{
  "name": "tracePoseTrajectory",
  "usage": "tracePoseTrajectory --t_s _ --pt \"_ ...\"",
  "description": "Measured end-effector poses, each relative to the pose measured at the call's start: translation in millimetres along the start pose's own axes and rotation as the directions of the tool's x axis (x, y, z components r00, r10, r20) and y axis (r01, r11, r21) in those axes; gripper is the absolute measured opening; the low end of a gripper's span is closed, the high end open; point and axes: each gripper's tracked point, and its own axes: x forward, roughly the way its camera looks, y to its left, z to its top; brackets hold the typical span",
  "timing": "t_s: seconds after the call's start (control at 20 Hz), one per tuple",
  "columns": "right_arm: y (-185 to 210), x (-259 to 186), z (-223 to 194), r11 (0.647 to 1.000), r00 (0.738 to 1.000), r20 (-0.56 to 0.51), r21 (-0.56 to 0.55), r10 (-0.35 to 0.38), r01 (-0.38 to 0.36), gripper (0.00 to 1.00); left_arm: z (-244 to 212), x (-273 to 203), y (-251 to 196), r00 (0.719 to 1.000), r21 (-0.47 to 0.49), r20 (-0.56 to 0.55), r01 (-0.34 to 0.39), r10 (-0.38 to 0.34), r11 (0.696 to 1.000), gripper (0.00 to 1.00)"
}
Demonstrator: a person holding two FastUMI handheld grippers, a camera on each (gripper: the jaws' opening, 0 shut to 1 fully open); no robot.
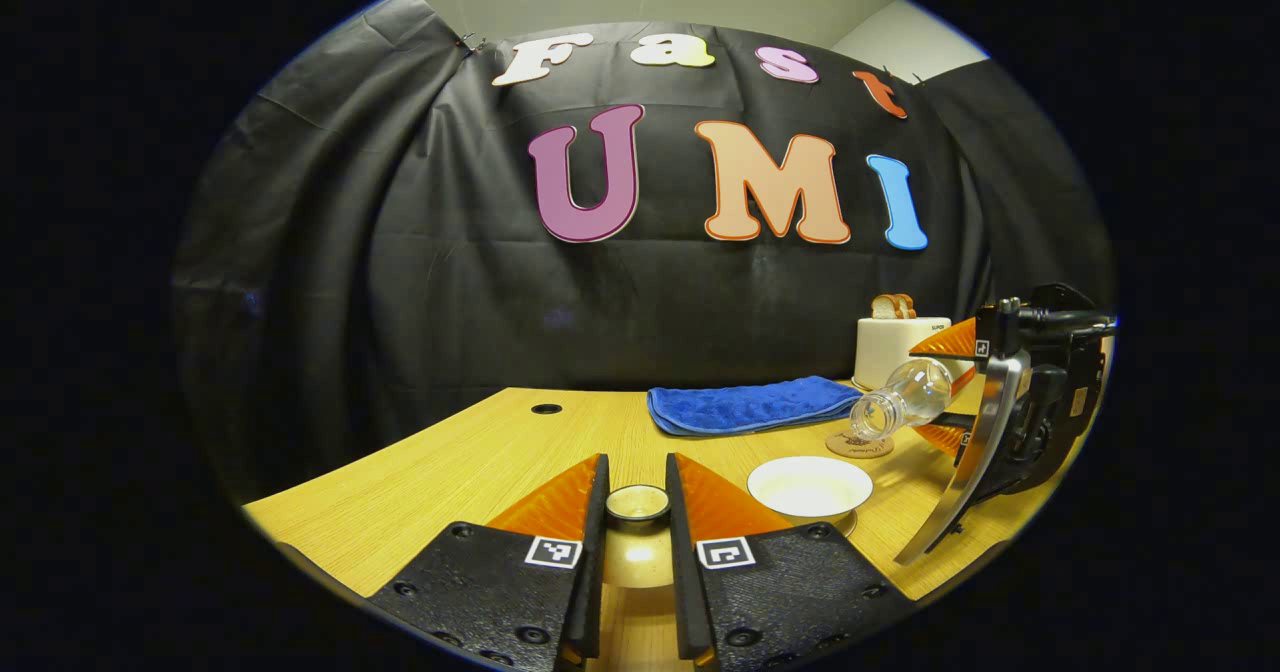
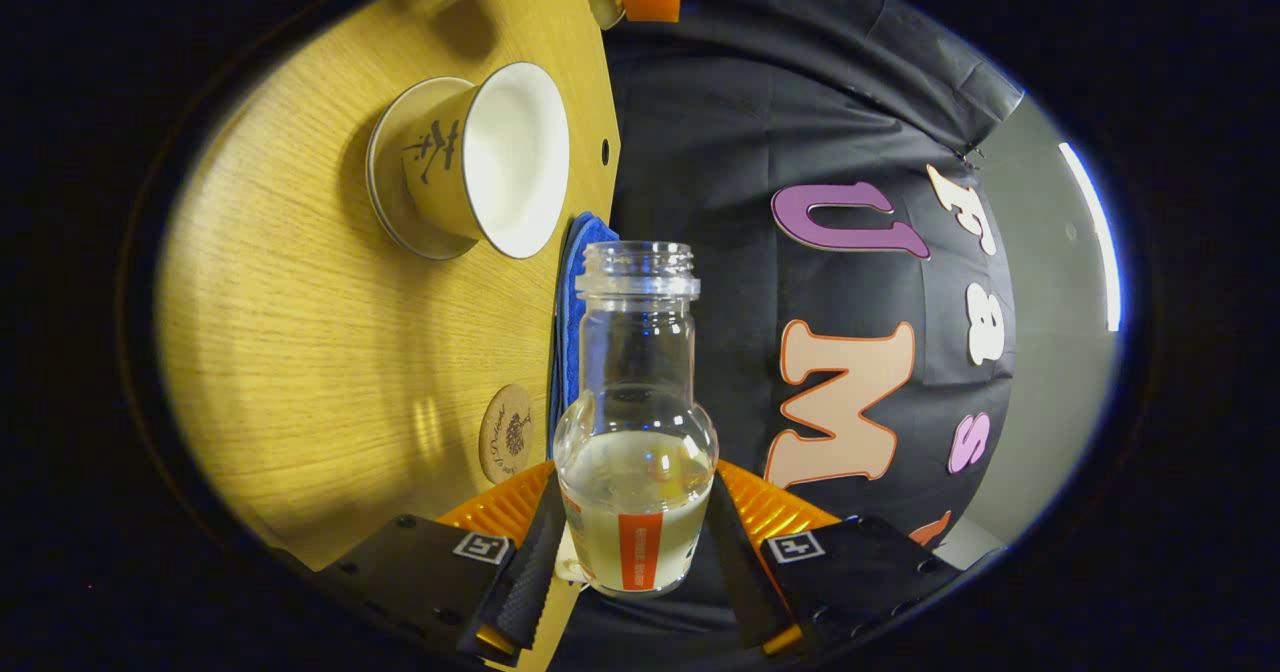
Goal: Open the teacup lid with one hand, grasp the water bottle and pour water into the teacup with the other hand; after pouring, place the water bottle on the coaster and then close the teacup lid.
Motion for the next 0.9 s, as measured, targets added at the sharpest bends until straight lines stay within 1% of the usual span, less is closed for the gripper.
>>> tracePoseTrajectory --t_s 0.4,0.55,0.75,0.85,0.9 --pt "-13.8 -4.3 5.7 0.990 0.997 0.047 -0.128 -0.058 0.064 0.78 0.8 -1.9 -0.3 1.000 0.001 -0.001 0.000 0.000 1.000 0.27" --pt "-18.4 -3.2 5.4 0.982 0.995 0.059 -0.165 -0.080 0.088 0.77 0.1 -1.8 -0.1 1.000 0.002 -0.001 -0.001 0.001 1.000 0.27" --pt "-23.8 -5.0 6.9 0.971 0.990 0.070 -0.198 -0.123 0.134 0.77 1.5 -1.2 -0.1 1.000 0.002 -0.001 -0.001 0.001 1.000 0.27" --pt "-24.4 -4.3 7.1 0.968 0.987 0.077 -0.201 -0.139 0.152 0.76 0.5 -1.9 0.0 1.000 0.001 -0.002 -0.002 0.002 1.000 0.27" --pt "-25.5 -4.2 7.5 0.964 0.985 0.084 -0.207 -0.150 0.165 0.77 1.2 -2.3 -0.1 1.000 0.001 -0.002 -0.003 0.003 1.000 0.27"
